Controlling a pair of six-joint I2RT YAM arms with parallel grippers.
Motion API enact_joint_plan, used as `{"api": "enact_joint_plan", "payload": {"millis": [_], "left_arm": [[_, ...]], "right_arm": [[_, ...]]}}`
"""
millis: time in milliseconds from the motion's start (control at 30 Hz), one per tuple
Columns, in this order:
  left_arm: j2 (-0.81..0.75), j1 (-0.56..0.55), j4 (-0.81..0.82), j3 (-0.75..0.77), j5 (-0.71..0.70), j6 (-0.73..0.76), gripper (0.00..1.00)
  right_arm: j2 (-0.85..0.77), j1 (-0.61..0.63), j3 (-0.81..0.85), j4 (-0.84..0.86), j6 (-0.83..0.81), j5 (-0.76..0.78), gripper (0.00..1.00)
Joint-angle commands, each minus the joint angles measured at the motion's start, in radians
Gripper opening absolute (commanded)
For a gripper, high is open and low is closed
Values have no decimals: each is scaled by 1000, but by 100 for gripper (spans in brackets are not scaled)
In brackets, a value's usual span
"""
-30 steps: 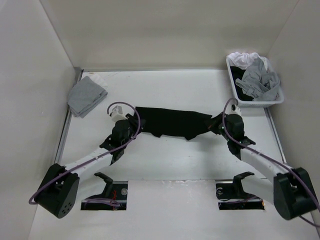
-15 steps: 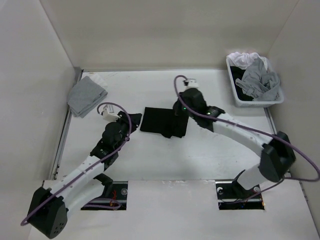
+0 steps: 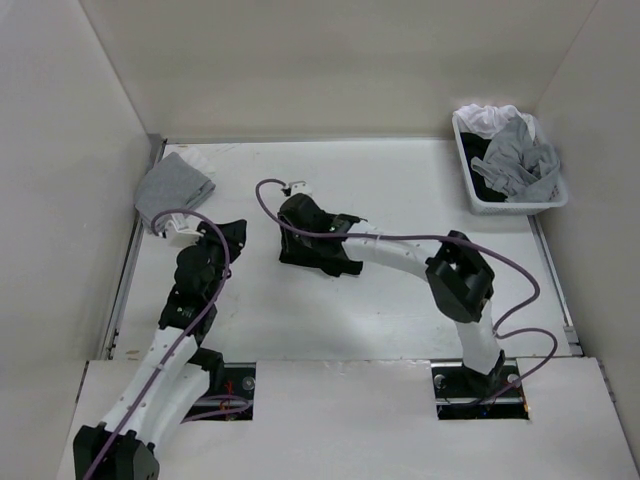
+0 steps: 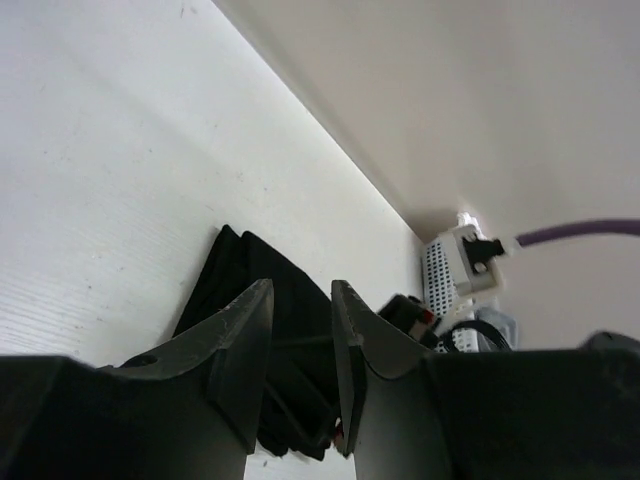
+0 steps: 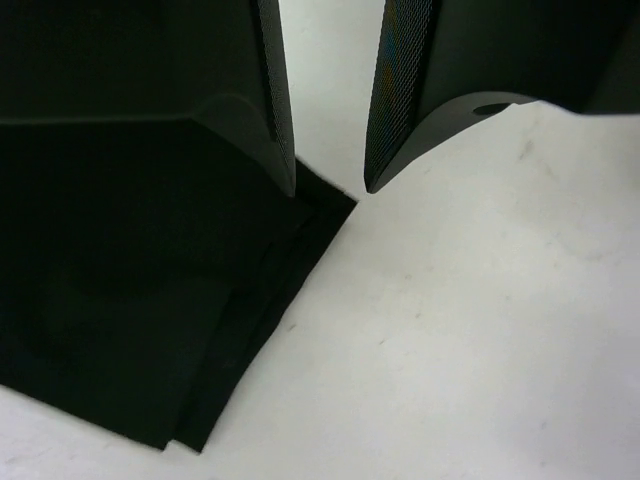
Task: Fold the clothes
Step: Fold the tank top
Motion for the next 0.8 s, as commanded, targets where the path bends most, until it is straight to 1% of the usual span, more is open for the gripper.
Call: {"api": "enact_joint_plan", "payload": {"millis": [0,67,100,167,233,267,333,433,533,767], "left_arm": [[27,7,21,29,42,-12,29],[87,-30,61,38,42,-15,29],[123,-61,86,42,36,-16,29],[203,-124,138,56,29,-12,28],[310,-194,193,82,25,-2,28],[365,-223,217,96,25,2,27],[476,-262,265,124,31,10,24],[631,-280,326,150,48,4,21],[751,-259,368,148,69,-13,18],[887,-198,432,67,97,-33,17]], "right_arm": [[-137,1,-67,91,32,-24,39],[-218,-20,-167,151,46,-27,39],[-261,-40,-223,185,51,-30,37],[-321,-84,-325,243,60,-48,27],[-346,-123,-402,281,80,-95,14],[-346,-137,-432,300,91,-123,10],[-343,-151,-497,372,108,-171,4],[-331,-154,-584,490,146,-221,3],[-318,-152,-649,573,190,-241,3],[-323,-151,-811,725,266,-244,3]]}}
